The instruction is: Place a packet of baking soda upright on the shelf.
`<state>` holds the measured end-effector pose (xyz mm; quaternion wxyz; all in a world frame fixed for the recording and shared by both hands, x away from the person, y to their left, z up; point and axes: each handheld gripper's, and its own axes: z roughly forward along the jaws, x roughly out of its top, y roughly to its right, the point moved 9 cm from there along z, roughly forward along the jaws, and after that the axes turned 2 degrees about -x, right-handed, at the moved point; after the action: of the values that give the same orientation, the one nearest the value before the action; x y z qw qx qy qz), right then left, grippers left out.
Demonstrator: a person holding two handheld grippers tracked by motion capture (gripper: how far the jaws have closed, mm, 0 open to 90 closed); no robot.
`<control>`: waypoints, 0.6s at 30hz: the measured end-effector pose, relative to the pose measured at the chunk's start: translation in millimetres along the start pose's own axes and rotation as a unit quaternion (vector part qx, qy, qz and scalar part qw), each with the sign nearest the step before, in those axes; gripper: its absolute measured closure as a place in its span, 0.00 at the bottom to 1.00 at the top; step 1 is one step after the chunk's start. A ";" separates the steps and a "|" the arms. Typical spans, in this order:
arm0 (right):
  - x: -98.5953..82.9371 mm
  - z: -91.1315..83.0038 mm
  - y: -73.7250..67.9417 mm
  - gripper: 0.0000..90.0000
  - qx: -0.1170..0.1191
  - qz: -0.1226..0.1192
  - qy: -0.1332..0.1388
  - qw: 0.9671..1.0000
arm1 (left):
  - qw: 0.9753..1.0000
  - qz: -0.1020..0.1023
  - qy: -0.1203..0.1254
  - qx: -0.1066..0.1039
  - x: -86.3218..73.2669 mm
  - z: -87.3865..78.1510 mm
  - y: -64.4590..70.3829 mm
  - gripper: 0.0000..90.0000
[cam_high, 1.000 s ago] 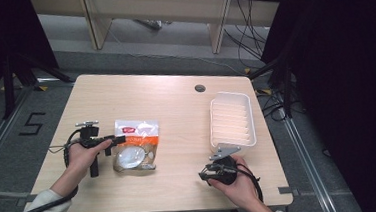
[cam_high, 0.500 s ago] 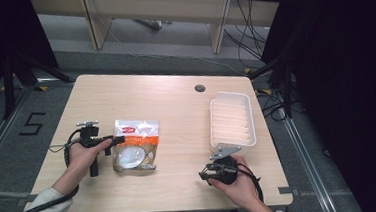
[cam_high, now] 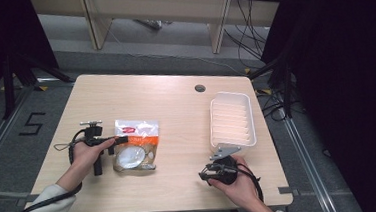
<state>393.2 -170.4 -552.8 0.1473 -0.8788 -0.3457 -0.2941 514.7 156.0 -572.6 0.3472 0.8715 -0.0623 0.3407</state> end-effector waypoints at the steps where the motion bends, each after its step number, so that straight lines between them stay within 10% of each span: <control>1: 0.0 0.3 0.0 0.61 0.000 0.000 0.001 1.000 | 1.000 0.002 0.000 -0.001 0.0 0.3 0.5 0.49; 18: 1.0 2.3 -4.3 0.60 0.010 0.010 0.005 1.000 | 0.998 0.065 -0.013 0.009 -4.9 1.2 2.4 0.67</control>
<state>391.8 -165.8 -553.8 0.1601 -0.8794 -0.3392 -0.2933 510.9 152.8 -575.0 0.3154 0.8732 -0.1199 0.3517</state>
